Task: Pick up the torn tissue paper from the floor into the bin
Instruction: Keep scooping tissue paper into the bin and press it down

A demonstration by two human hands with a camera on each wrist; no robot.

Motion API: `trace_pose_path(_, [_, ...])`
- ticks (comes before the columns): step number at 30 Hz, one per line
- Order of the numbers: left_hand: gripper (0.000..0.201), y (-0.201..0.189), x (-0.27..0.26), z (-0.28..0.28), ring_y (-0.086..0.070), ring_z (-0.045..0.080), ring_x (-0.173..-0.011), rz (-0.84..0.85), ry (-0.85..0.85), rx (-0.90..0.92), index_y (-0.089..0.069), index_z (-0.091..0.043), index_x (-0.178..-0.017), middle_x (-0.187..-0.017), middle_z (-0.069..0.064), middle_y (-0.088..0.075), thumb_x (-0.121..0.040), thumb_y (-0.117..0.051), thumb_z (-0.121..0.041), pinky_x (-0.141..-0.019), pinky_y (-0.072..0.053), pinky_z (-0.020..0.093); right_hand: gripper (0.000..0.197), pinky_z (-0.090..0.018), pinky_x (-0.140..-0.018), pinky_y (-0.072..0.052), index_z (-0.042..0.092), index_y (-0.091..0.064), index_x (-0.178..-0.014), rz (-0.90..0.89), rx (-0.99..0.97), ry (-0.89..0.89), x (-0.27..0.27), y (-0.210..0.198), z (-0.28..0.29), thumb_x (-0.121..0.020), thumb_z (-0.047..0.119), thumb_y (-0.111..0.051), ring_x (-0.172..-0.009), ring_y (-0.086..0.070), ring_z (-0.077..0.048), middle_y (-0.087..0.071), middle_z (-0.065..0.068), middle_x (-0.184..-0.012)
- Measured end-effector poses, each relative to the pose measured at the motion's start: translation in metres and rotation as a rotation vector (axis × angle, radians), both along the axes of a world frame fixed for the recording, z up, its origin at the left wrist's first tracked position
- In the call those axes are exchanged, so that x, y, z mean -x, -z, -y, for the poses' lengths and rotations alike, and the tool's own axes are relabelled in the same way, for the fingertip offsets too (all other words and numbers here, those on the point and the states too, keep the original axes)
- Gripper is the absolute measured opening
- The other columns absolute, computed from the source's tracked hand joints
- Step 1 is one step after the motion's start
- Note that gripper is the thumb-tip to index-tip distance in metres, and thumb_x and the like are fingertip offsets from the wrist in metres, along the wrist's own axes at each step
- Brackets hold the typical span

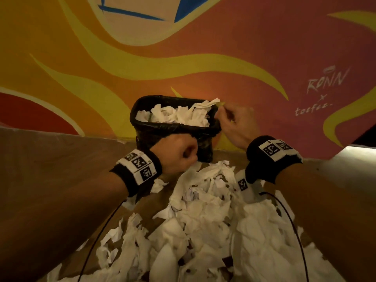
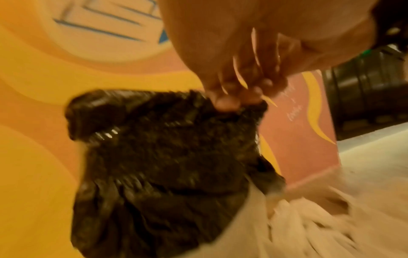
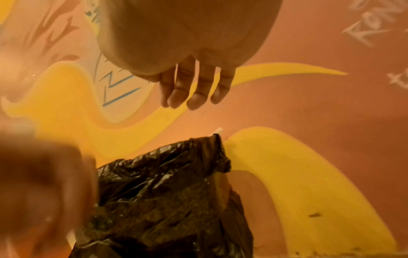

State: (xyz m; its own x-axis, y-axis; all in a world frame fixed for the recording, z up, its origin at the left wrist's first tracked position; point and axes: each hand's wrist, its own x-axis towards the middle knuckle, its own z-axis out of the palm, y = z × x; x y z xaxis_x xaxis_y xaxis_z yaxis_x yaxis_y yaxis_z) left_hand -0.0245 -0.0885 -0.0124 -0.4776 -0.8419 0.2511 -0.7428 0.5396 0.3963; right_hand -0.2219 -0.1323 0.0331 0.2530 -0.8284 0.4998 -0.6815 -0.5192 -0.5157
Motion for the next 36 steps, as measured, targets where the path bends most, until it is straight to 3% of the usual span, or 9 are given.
trace_pose_path(4, [0.046, 0.062, 0.027, 0.001, -0.050, 0.025, -0.117, 0.355, -0.019, -0.454, -0.053, -0.030, -0.125, -0.132, 0.001, -0.050, -0.086, -0.053, -0.054, -0.100, -0.043, 0.040, 0.036, -0.038, -0.055, -0.042, -0.005, -0.061, -0.079, -0.065, -0.191, 0.015, 0.035, 0.005, -0.010, -0.097, 0.021, -0.045, -0.062, -0.054, -0.034, -0.059, -0.025, -0.071])
trace_pose_path(9, [0.091, 0.094, 0.057, 0.001, -0.017, 0.035, -0.145, 0.554, -0.102, -0.715, -0.008, -0.048, -0.146, -0.161, -0.006, -0.003, -0.070, -0.041, -0.085, -0.116, -0.022, 0.051, 0.033, -0.031, -0.057, -0.033, -0.006, -0.061, -0.078, -0.276, -0.481, 0.027, 0.071, 0.030, -0.028, -0.095, 0.019, -0.048, -0.070, -0.056, -0.038, -0.063, -0.024, -0.077])
trace_pose_path(15, [0.069, 0.142, 0.070, 0.000, -0.028, 0.031, -0.142, 0.508, -0.113, -0.762, -0.018, -0.040, -0.147, -0.159, 0.001, -0.017, -0.088, -0.050, -0.057, -0.115, -0.028, 0.047, 0.026, -0.035, -0.058, -0.047, 0.013, -0.057, -0.069, -0.353, -0.761, 0.044, 0.095, 0.049, -0.044, -0.091, 0.024, -0.049, -0.066, -0.057, -0.025, -0.065, -0.008, -0.074])
trace_pose_path(17, [0.072, 0.129, 0.077, -0.011, -0.029, 0.029, -0.142, 0.482, -0.117, -0.731, -0.016, -0.033, -0.150, -0.158, 0.001, -0.019, -0.090, -0.051, -0.054, -0.116, -0.027, 0.042, 0.028, -0.040, -0.068, -0.051, 0.009, -0.062, -0.073, -0.411, -0.771, 0.064, 0.101, 0.055, -0.044, -0.091, 0.026, -0.050, -0.076, -0.062, -0.027, -0.070, -0.012, -0.084])
trace_pose_path(21, [0.059, 0.113, 0.079, -0.018, -0.023, 0.021, -0.144, 0.389, -0.080, -0.708, -0.019, -0.029, -0.150, -0.158, -0.003, -0.016, -0.097, -0.041, -0.047, -0.118, -0.019, 0.035, 0.030, -0.033, -0.066, -0.046, 0.012, -0.061, -0.065, -0.412, -0.864, 0.079, 0.105, 0.074, -0.038, -0.091, 0.015, -0.046, -0.073, -0.057, -0.020, -0.070, -0.012, -0.087])
trace_pose_path(24, [0.043, 0.100, 0.077, -0.021, -0.038, 0.019, -0.134, 0.285, -0.050, -0.685, -0.035, -0.028, -0.141, -0.149, -0.002, -0.036, -0.099, -0.043, -0.029, -0.111, -0.029, 0.028, 0.025, -0.038, -0.076, -0.050, 0.005, -0.069, -0.088, -0.435, -0.882, 0.057, 0.100, 0.087, -0.035, -0.091, 0.022, -0.051, -0.083, -0.060, -0.022, -0.070, -0.014, -0.095])
trace_pose_path(27, [0.032, 0.080, 0.066, -0.026, -0.047, 0.021, -0.125, 0.179, -0.059, -0.658, -0.044, -0.021, -0.130, -0.133, 0.000, -0.048, -0.099, -0.039, -0.018, -0.102, -0.035, 0.028, 0.041, -0.039, -0.094, -0.048, 0.018, -0.060, -0.118, -0.557, -0.946, -0.039, 0.089, 0.095, -0.034, -0.086, 0.042, -0.064, -0.109, -0.057, -0.024, -0.060, -0.004, -0.117])
trace_pose_path(31, [0.017, 0.053, 0.041, -0.036, -0.054, 0.019, -0.101, 0.049, -0.168, -0.620, -0.053, -0.025, -0.105, -0.112, 0.000, -0.056, -0.095, -0.041, -0.032, -0.090, -0.046, 0.035, 0.070, -0.038, -0.103, -0.043, 0.031, -0.045, -0.133, -0.648, -0.949, -0.112, 0.074, 0.108, -0.033, -0.073, 0.052, -0.074, -0.123, -0.049, -0.023, -0.044, 0.002, -0.142])
trace_pose_path(36, [0.034, 0.029, 0.007, -0.057, -0.059, 0.014, -0.090, -0.074, -0.308, -0.588, -0.065, -0.022, -0.096, -0.099, -0.004, -0.065, -0.085, -0.057, -0.053, -0.081, -0.049, 0.032, 0.045, -0.043, -0.097, -0.049, 0.030, -0.054, -0.121, -0.704, -0.886, -0.079, 0.048, 0.127, -0.019, -0.080, 0.045, -0.063, -0.113, -0.056, -0.026, -0.054, -0.003, -0.132])
